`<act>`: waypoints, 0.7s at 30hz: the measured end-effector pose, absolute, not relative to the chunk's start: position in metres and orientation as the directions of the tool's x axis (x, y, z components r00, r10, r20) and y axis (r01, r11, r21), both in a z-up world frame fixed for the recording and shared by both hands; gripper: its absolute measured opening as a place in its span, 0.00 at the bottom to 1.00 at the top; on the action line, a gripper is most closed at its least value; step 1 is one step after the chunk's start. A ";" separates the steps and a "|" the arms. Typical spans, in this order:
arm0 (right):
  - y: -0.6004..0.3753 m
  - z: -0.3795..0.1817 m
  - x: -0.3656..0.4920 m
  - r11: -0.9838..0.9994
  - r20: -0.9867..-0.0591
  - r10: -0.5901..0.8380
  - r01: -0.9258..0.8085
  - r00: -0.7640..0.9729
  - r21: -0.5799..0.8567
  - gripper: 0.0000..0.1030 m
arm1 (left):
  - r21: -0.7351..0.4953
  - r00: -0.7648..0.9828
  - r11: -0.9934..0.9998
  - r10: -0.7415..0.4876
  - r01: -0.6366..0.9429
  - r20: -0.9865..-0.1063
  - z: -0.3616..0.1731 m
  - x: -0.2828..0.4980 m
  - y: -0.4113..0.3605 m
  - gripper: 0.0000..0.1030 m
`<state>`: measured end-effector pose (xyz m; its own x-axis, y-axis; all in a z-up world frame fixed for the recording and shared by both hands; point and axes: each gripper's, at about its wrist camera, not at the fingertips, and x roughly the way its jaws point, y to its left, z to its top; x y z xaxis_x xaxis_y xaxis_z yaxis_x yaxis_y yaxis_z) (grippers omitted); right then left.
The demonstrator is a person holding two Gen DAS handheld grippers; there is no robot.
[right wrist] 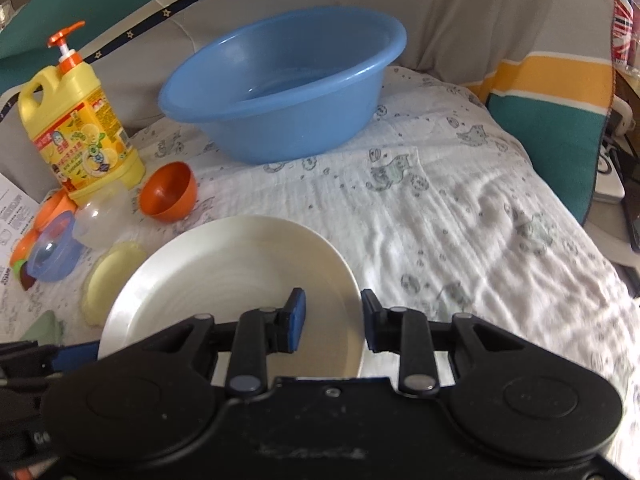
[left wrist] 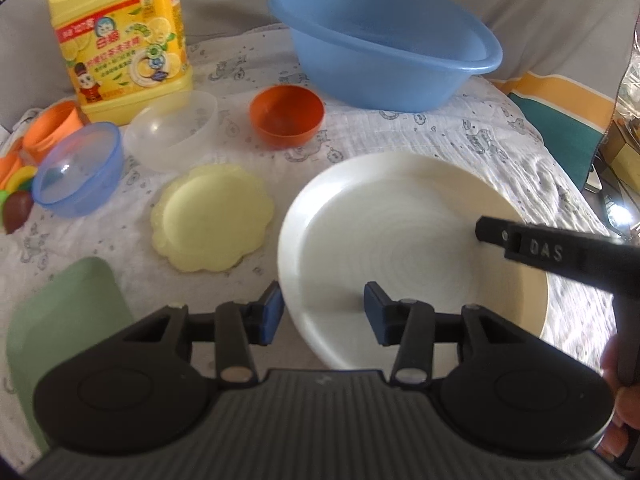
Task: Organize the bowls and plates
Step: 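Lift the white plate with both tools and carry it toward the open sheet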
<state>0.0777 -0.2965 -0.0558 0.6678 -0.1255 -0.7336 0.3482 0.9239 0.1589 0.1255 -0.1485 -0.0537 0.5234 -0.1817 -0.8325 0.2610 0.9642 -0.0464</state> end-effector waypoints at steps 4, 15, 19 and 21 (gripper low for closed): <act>-0.280 -0.048 0.055 0.923 -0.732 -0.116 0.345 0.671 0.170 0.29 | -0.046 0.522 0.960 -0.189 0.275 -0.831 -0.044 0.106 -0.135 0.42; -0.219 -0.018 -0.010 0.937 -0.712 -0.105 0.309 0.694 0.163 0.29 | -0.063 0.540 0.954 -0.220 0.294 -0.813 -0.022 0.045 -0.090 0.42; -0.200 -0.011 -0.030 0.944 -0.711 -0.111 0.298 0.695 0.144 0.29 | -0.079 0.541 0.952 -0.235 0.295 -0.808 -0.020 0.023 -0.075 0.42; -0.192 -0.009 -0.040 0.945 -0.712 -0.114 0.296 0.693 0.137 0.29 | -0.083 0.540 0.950 -0.241 0.299 -0.807 -0.020 0.013 -0.070 0.42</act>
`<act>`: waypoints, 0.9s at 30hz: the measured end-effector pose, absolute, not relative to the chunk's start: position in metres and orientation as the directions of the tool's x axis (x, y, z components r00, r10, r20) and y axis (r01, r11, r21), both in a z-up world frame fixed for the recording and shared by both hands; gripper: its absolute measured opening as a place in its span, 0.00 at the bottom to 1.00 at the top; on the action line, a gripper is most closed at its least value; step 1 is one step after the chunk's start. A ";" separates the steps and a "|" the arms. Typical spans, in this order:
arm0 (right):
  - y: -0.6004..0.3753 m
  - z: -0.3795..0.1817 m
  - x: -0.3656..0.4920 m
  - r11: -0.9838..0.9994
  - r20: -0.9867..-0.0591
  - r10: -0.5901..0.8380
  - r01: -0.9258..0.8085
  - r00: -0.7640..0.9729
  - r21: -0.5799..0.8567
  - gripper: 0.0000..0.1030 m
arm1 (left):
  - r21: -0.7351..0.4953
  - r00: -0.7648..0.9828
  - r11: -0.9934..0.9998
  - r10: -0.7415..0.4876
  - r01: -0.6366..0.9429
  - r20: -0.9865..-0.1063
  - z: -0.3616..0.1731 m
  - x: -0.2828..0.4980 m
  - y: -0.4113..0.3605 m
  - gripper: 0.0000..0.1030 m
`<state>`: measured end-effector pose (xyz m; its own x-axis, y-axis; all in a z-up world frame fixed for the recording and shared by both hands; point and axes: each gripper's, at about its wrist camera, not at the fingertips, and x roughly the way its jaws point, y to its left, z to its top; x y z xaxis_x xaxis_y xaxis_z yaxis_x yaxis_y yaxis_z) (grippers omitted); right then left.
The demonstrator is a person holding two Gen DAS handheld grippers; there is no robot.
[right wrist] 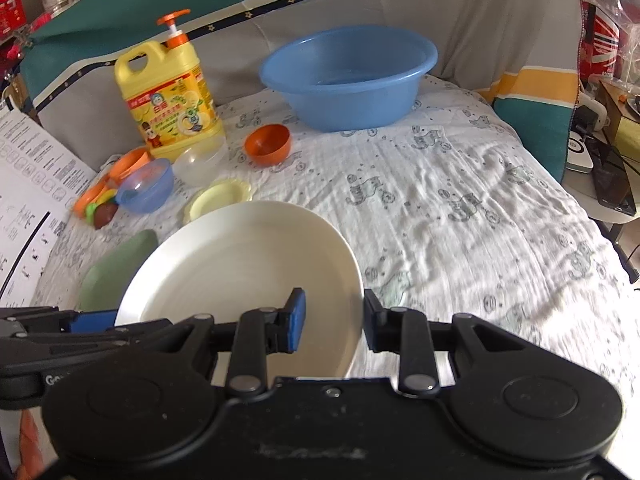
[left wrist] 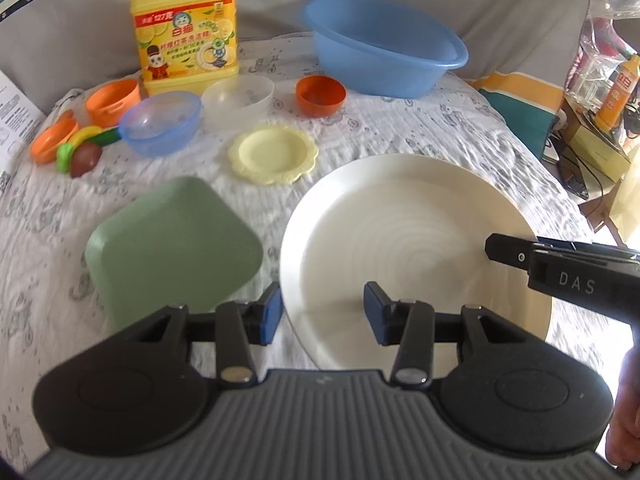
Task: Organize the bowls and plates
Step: 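Lift the white plate with both tools and carry it toward the open sheet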
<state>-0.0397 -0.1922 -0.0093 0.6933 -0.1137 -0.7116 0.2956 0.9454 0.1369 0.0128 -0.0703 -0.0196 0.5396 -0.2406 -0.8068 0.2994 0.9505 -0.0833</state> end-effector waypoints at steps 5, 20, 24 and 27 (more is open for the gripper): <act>-0.173 -0.013 -0.059 0.951 -0.725 -0.119 0.288 0.678 0.114 0.29 | -0.080 0.538 0.948 -0.244 0.309 -0.807 -0.024 -0.007 -0.059 0.42; -0.170 -0.037 -0.064 0.946 -0.763 -0.127 0.310 0.634 0.099 0.29 | -0.075 0.486 0.944 -0.232 0.321 -0.843 -0.051 -0.012 -0.061 0.42; -0.177 -0.045 -0.062 0.940 -0.772 -0.133 0.326 0.621 0.100 0.29 | -0.070 0.463 0.941 -0.226 0.331 -0.857 -0.060 -0.008 -0.070 0.43; -0.183 -0.052 -0.059 0.936 -0.780 -0.138 0.338 0.611 0.100 0.31 | -0.071 0.451 0.938 -0.228 0.338 -0.863 -0.064 -0.006 -0.075 0.43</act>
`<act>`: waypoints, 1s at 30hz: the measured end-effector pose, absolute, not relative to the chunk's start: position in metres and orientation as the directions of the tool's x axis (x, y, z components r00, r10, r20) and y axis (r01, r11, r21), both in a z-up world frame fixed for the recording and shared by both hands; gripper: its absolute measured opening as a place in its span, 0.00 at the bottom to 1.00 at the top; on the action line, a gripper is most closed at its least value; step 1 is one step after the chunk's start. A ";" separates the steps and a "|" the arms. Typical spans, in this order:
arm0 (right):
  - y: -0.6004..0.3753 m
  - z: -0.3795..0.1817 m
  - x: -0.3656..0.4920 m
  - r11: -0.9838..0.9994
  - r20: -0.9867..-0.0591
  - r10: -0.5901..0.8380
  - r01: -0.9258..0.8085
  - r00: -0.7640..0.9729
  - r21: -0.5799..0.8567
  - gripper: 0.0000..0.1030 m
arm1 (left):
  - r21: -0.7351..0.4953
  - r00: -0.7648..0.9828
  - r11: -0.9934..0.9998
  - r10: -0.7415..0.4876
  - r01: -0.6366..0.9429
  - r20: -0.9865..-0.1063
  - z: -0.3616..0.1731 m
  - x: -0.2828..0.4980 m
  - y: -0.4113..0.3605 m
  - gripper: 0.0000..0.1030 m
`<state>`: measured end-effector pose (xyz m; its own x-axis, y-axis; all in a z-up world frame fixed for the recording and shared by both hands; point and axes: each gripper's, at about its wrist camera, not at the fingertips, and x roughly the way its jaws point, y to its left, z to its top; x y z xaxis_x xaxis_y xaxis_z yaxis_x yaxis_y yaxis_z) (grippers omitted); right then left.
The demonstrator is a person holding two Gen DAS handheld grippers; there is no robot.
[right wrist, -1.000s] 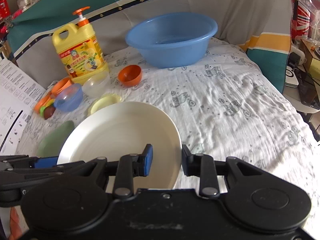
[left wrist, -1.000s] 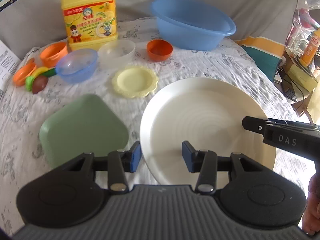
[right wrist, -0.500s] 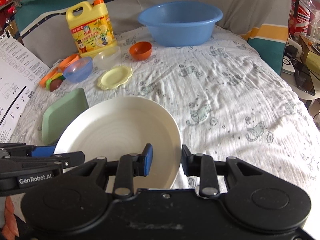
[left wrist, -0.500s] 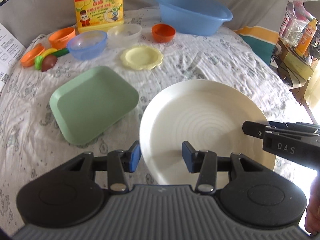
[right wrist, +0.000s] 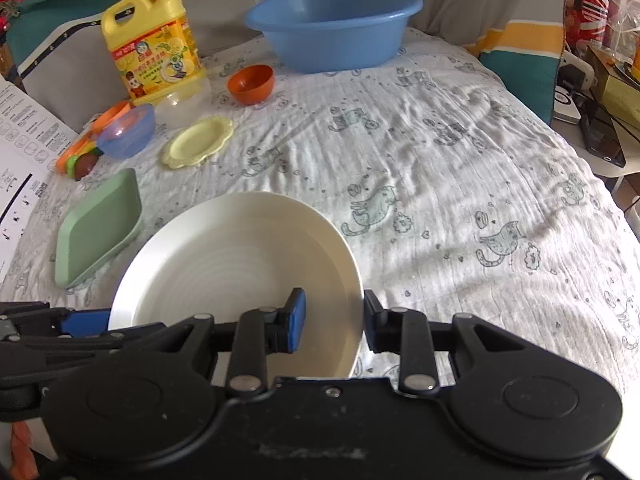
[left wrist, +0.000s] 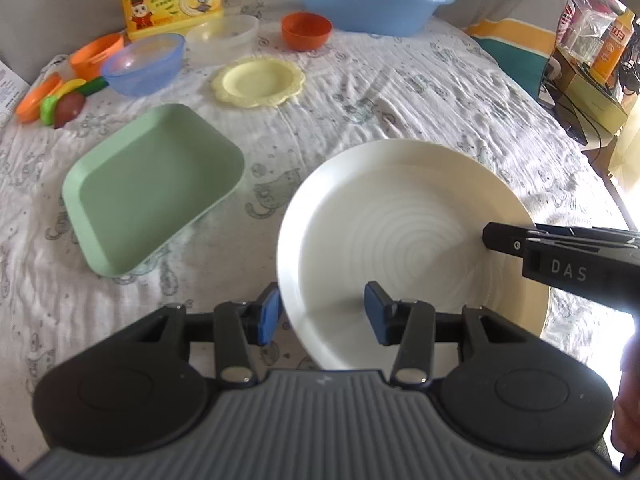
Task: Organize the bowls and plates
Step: 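Lift the white plate with both tools and carry it toward the open sheet, then lower the white plate onto the sheet and open both tools, then move both tools to the green square tray and close them on its rim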
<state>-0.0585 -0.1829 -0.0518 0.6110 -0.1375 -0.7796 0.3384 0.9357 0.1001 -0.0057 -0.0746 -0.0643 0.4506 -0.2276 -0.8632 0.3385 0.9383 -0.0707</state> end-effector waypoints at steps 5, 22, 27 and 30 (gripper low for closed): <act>-0.185 -0.057 -0.055 0.937 -0.778 -0.138 0.335 0.613 0.098 0.37 | -0.062 0.446 0.932 -0.229 0.358 -0.865 -0.066 -0.003 -0.082 0.57; -0.177 -0.037 -0.050 0.938 -0.751 -0.202 0.345 0.628 0.036 1.00 | -0.045 0.493 0.954 -0.192 0.295 -0.849 -0.044 0.001 -0.060 1.00; -0.174 -0.031 -0.049 0.934 -0.754 -0.212 0.356 0.622 0.031 1.00 | -0.045 0.504 0.964 -0.178 0.264 -0.845 -0.037 0.001 -0.050 1.00; -0.170 -0.025 -0.048 0.937 -0.748 -0.215 0.348 0.627 0.023 1.00 | -0.041 0.512 0.969 -0.163 0.242 -0.844 -0.033 0.003 -0.041 1.00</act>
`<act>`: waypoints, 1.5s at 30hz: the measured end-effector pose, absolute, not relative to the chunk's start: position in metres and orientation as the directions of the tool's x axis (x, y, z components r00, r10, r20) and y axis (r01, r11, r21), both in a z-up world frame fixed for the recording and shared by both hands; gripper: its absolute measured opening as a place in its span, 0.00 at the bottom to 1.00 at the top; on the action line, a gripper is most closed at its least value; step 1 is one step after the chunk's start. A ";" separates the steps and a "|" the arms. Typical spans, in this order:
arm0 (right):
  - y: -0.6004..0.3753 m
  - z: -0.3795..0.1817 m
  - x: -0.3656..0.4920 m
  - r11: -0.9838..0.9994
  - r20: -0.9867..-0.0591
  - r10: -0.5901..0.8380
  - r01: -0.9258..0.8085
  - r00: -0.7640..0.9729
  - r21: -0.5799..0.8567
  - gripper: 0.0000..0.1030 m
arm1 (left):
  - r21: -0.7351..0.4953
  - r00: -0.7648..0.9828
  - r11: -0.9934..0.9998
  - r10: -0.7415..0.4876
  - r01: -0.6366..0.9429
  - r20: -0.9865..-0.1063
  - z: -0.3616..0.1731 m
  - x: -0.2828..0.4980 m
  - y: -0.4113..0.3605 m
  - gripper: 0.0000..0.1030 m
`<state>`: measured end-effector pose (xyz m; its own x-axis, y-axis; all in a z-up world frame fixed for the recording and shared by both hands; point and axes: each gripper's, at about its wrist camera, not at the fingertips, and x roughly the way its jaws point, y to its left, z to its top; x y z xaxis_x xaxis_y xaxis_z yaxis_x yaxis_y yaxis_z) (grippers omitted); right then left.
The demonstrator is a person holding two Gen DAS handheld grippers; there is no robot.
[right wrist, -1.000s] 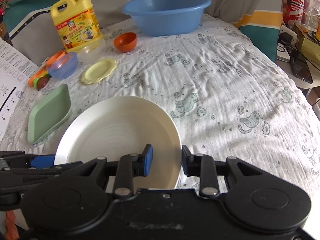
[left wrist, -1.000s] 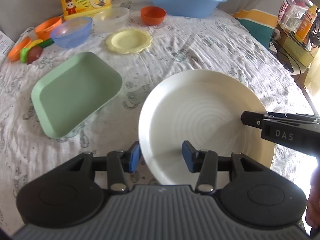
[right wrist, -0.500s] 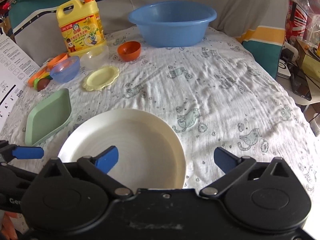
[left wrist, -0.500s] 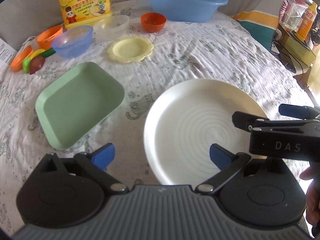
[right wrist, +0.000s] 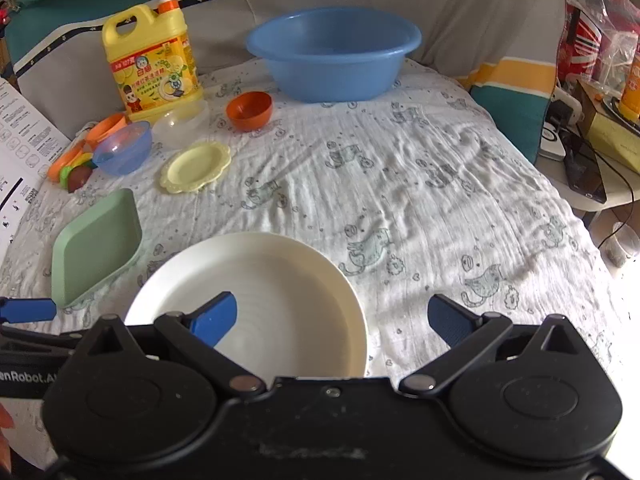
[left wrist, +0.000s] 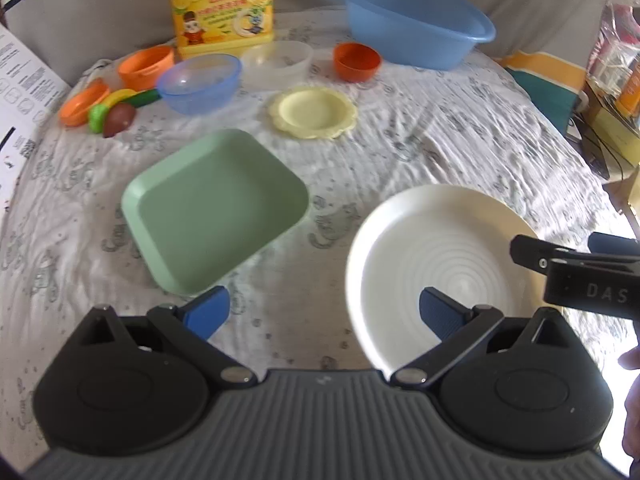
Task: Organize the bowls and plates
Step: 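Move both tools to the green square tray and close them on its rim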
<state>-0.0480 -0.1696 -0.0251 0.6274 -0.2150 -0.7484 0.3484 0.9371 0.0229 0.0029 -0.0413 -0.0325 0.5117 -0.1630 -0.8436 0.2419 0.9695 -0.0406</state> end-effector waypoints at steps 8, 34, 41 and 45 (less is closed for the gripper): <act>-0.154 -0.014 -0.036 0.947 -0.749 -0.204 0.320 0.630 0.011 1.00 | -0.056 0.534 0.984 -0.140 0.171 -0.834 -0.024 0.009 -0.012 1.00; -0.082 -0.026 0.070 0.982 -0.808 -0.018 0.161 0.589 0.096 1.00 | -0.062 0.529 0.996 -0.018 -0.066 -0.849 -0.059 0.061 0.095 1.00; -0.075 -0.041 0.103 0.981 -0.817 0.033 0.138 0.575 0.136 0.86 | -0.072 0.538 0.996 -0.034 -0.050 -0.842 -0.067 0.077 0.094 0.99; -0.070 -0.050 0.120 0.981 -0.822 0.065 0.116 0.566 0.158 0.77 | -0.112 0.536 0.993 -0.074 -0.039 -0.841 -0.070 0.083 0.093 0.80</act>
<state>0.1198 -0.0703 -0.0502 0.5662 0.0654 -0.8217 0.1163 0.9805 0.1582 0.0834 0.0932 -0.0699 0.5359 -0.0741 -0.8410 -0.0388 0.9929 -0.1122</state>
